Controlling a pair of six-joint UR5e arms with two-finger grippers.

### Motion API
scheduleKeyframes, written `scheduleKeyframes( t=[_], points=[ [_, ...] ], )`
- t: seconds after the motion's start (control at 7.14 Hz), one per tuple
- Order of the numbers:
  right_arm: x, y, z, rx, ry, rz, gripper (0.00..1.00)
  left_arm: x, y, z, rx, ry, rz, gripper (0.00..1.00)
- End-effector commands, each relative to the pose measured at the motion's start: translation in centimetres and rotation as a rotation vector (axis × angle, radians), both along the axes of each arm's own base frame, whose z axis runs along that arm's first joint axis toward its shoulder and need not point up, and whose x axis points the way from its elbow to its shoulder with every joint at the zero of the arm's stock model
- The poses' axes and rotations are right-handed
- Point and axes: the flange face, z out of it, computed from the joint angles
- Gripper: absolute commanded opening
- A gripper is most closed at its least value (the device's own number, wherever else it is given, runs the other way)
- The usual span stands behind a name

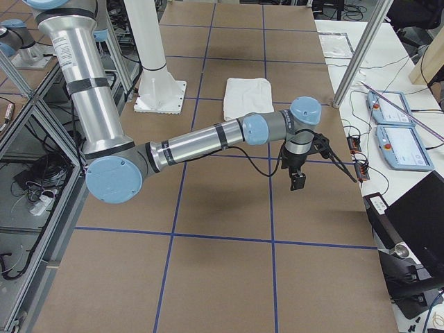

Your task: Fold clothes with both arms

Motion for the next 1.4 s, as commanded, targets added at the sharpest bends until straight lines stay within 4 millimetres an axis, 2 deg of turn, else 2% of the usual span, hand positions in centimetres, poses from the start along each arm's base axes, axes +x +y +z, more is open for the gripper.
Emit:
scheduleKeyframes(
  t=[0.0, 0.14, 0.42, 0.7, 0.98, 1.26],
  points=[
    [2.5, 5.5, 4.5, -0.044, -0.011, 0.039, 1.0, -0.2, 1.8, 2.0, -0.003, 0.005, -0.001, 1.0],
    [3.6, 6.4, 4.8, -0.05, -0.016, 0.061, 1.0, -0.4, 2.0, 2.7, -0.034, 0.005, -0.001, 1.0],
    [3.8, 8.0, 7.1, -0.186, -0.013, 0.168, 1.0, -0.4, 2.2, 2.9, -0.201, -0.006, 0.001, 1.0],
    [4.1, 10.5, 9.2, -0.243, -0.027, 0.178, 1.0, -1.1, 2.9, 5.1, -0.219, -0.032, 0.063, 1.0],
    [5.2, 12.3, 11.0, -0.289, -0.079, 0.198, 1.0, -2.1, 3.5, 7.7, -0.24, -0.043, 0.118, 1.0],
    [6.0, 14.3, 13.0, -0.266, -0.08, 0.208, 1.0, -2.0, 3.7, 8.8, -0.258, -0.01, 0.125, 1.0]
  ],
)
